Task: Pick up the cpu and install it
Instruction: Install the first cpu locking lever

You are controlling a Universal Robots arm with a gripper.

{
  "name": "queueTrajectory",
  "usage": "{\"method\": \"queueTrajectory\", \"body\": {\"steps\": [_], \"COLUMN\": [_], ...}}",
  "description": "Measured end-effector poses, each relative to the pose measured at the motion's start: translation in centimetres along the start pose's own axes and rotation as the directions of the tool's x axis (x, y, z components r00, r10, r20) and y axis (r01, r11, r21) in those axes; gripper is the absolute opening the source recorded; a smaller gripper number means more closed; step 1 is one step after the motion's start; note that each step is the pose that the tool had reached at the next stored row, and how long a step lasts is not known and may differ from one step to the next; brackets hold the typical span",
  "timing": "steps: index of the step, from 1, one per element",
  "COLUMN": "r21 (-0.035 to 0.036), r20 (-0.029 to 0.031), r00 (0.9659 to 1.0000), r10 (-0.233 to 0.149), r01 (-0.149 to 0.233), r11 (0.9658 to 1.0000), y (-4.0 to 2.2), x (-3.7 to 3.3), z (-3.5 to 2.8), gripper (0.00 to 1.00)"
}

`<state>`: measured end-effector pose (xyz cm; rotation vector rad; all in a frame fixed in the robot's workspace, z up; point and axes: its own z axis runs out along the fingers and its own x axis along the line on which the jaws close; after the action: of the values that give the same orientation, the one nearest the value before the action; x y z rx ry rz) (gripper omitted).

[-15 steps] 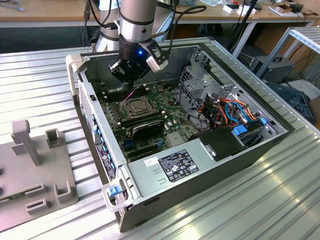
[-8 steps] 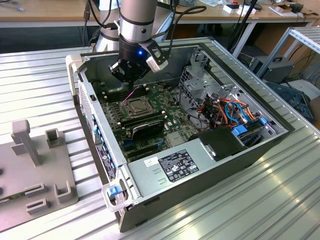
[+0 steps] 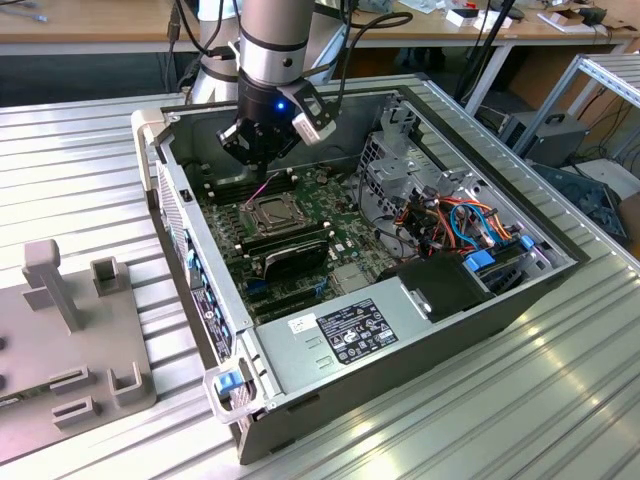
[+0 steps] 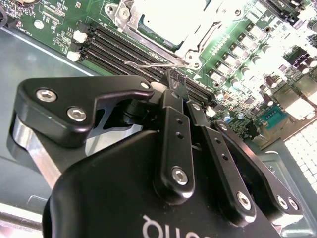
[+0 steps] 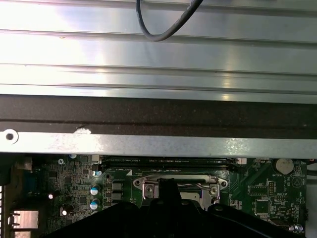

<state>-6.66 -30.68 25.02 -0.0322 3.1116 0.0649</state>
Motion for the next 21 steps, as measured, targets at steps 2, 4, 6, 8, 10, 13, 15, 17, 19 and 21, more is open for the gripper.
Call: {"method": "queueTrajectory", "body": {"steps": [2,4,6,8,10,13,15,17,19,21], "r21": [-0.0001,-0.0001,0.0000,0.0000,0.0000,0.0000,0.0000,-0.0001,-0.0001,0.0000], "r20": [0.0001,0.0000,0.0000,0.0000,0.0001,0.0000,0.0000,0.0001,0.0001,0.0000], "r00": [1.0000,1.0000,1.0000,1.0000,1.0000,1.0000,1.0000,1.0000,1.0000,1.0000], "r10": [0.000,0.000,0.000,0.000,0.000,0.000,0.000,0.000,0.000,0.000], "r01": [0.000,0.000,0.000,0.000,0.000,0.000,0.000,0.000,0.000,0.000], "r11": [1.0000,1.0000,1.0000,1.0000,1.0000,1.0000,1.0000,1.0000,1.0000,1.0000], "y": [0.00,0.00,-0.01,-0.01,-0.01,-0.02,-0.02,-0.02,-0.02,-0.02], "x": [0.00,0.00,0.00,0.01,0.01,0.01,0.01,0.01,0.01,0.01], "z": [0.03,0.03,0.14,0.28,0.29,0.39,0.41,0.43,0.45,0.46], "gripper": [0.11,0.11,0.11,0.11,0.11,0.11,0.11,0.11,0.11,0.11]}}
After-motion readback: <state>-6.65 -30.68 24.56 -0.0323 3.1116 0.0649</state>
